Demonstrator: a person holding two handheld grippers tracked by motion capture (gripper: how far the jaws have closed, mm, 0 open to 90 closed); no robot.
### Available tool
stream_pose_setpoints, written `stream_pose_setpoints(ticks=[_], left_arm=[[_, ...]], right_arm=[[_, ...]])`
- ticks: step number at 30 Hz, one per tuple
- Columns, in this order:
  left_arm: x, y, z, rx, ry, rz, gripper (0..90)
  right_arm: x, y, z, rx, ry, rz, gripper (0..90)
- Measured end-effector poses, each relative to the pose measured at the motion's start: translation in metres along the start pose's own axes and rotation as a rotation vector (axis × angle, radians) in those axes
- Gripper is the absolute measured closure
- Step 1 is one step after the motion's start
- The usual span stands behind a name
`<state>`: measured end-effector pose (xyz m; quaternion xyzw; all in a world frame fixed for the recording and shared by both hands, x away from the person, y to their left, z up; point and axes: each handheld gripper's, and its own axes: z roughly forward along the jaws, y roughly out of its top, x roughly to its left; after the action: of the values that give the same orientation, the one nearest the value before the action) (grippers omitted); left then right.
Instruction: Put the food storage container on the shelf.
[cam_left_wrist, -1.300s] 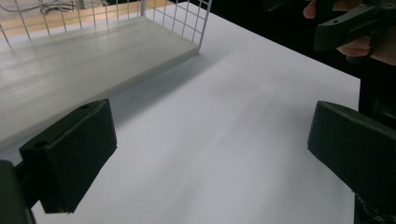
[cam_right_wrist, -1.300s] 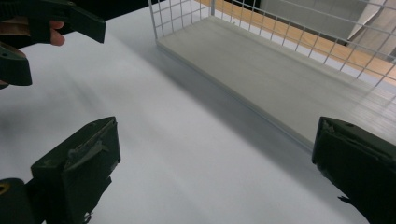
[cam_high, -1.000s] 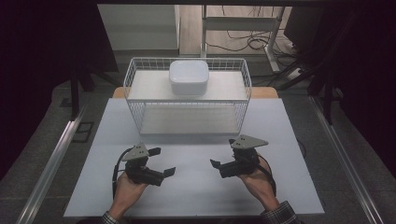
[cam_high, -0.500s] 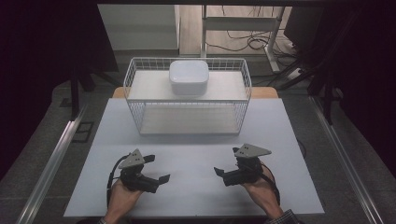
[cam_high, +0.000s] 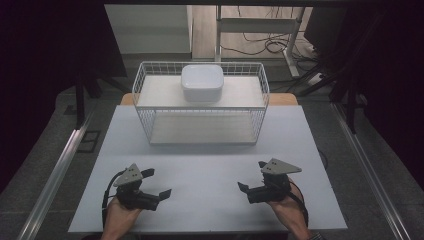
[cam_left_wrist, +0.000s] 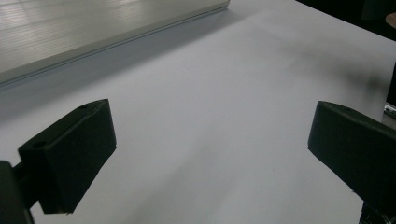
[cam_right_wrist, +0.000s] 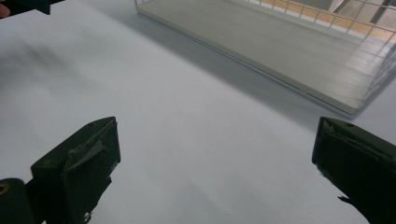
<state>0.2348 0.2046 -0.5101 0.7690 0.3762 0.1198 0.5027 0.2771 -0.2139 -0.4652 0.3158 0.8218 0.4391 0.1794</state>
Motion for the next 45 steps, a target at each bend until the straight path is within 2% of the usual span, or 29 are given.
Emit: stream_pose_setpoints(ticks=[17,29,39,41,45], left_arm=[[0.009,-0.023,-0.025,0.021,0.072,-0.034,0.7],[0.013,-0.037,-0.037,0.026,0.103,-0.063,0.6],[0.015,-0.043,-0.033,0.072,0.091,-0.084,0.2],[0.016,-0.044,-0.031,0.093,0.082,-0.096,0.0],[0.016,-0.045,-0.030,0.104,0.076,-0.104,0.0]], right_arm=[[-0.021,-0.028,-0.025,0.029,-0.093,0.058,0.8],[-0.027,-0.050,-0.038,0.065,-0.139,0.096,0.8],[-0.028,-0.068,-0.044,0.115,-0.157,0.129,0.7],[-0.028,-0.071,-0.044,0.130,-0.149,0.141,0.7],[-0.028,-0.074,-0.044,0.154,-0.142,0.154,0.6]])
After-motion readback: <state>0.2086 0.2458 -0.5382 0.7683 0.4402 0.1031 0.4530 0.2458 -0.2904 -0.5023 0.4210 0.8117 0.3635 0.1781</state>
